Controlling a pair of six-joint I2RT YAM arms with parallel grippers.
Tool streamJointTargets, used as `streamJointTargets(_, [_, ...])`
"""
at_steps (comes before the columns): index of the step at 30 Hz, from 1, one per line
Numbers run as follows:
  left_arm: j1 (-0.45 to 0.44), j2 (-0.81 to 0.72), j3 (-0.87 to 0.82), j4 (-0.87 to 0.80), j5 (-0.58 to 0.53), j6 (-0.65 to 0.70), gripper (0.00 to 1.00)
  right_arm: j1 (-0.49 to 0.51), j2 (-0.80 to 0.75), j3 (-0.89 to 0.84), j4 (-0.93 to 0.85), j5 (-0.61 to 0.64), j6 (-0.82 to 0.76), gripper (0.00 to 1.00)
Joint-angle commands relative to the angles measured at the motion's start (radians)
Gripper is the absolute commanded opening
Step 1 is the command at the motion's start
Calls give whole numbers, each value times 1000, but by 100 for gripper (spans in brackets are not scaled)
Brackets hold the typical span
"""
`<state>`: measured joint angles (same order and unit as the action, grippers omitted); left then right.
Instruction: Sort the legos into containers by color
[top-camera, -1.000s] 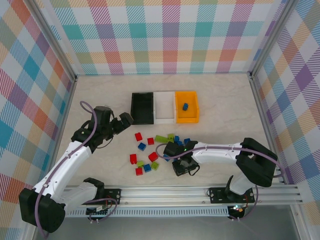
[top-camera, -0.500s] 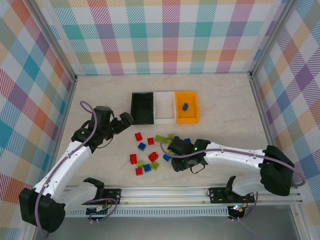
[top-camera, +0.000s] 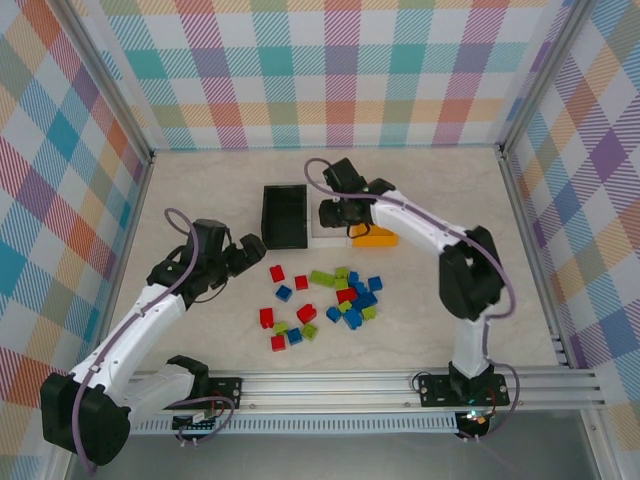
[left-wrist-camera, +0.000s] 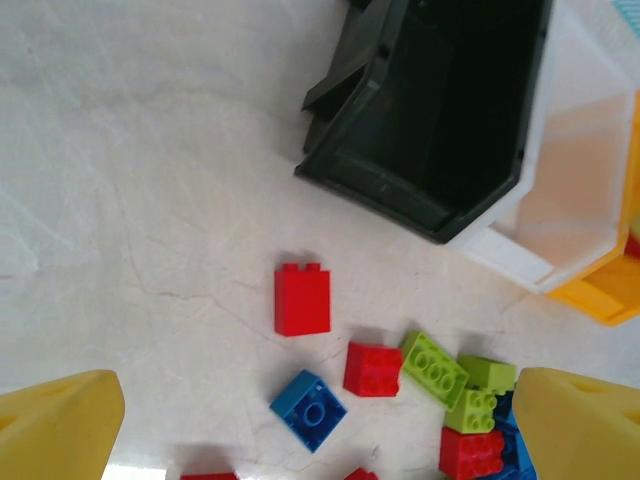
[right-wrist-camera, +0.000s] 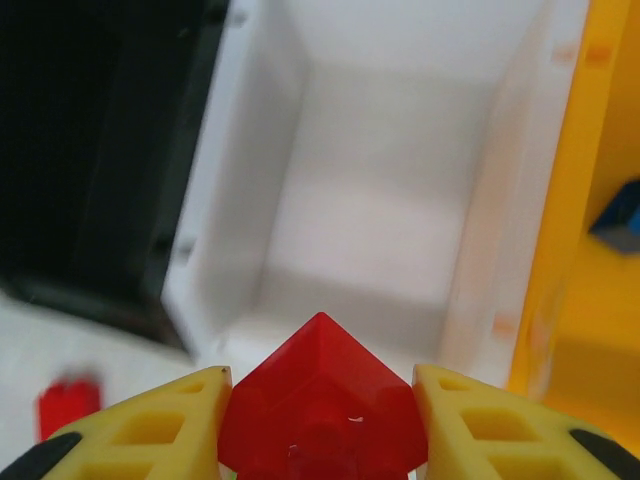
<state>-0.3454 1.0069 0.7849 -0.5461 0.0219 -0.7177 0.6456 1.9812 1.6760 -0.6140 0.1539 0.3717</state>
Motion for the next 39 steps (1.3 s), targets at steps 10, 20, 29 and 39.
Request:
streamJointTargets(10, [-27,36,-56,16,4,-18,96,-35,171,209,-42,-40,-10,60])
streamJointTargets(20, [-178,126,18,-115,-96,-10,88,-2,-96,-105,66,-81,2,65])
streamJointTargets(29, [-388,213,-65,-156,-178,-72,80,0,-316,-424,163,-106,57,64])
streamJointTargets(39, [-403,292,-142,-67,-168,-97,60,0,-412,-516,172,-74,59,64])
